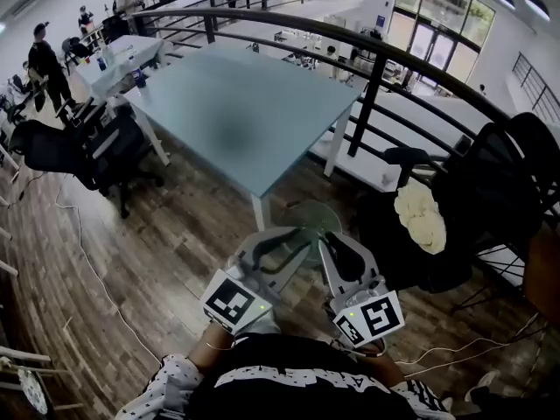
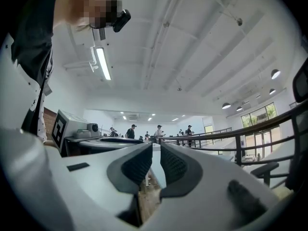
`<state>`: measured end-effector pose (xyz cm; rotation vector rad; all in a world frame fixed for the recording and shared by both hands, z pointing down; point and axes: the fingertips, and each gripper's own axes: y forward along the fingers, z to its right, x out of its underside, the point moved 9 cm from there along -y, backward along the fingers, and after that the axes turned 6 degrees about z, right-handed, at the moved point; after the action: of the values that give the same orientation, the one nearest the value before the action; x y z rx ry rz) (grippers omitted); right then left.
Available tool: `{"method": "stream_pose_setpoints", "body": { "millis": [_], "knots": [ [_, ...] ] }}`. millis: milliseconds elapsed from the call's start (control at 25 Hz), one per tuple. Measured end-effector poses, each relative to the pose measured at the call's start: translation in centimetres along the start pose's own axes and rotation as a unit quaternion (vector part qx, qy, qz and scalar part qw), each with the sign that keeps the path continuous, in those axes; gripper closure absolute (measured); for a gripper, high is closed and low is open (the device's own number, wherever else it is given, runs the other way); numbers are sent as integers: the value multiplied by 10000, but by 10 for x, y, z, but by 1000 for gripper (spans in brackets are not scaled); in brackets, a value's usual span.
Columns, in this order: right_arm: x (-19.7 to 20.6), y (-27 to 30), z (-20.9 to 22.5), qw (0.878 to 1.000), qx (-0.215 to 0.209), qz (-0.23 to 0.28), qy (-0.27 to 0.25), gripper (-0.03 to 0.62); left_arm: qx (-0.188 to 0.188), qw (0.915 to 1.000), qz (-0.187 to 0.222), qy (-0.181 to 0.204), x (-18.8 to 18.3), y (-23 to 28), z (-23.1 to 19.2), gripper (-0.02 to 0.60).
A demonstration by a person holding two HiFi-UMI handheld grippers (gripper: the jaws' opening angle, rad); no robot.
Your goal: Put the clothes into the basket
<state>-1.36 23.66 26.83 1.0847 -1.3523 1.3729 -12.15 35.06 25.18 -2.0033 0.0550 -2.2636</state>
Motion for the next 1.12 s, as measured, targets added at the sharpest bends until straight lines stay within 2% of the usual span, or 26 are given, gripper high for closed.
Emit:
{"method": "stream_pose_setpoints", "body": {
  "millis": [520,1120],
  "knots": [
    [6,15,22,9965,805,-109,-179,559,754,9970,194,-39,15,38,-36,495],
    [15,17,37,9764,2112,-179,-423,556,1757,9834,354,-280,37,78,-66,495]
  ]
}}
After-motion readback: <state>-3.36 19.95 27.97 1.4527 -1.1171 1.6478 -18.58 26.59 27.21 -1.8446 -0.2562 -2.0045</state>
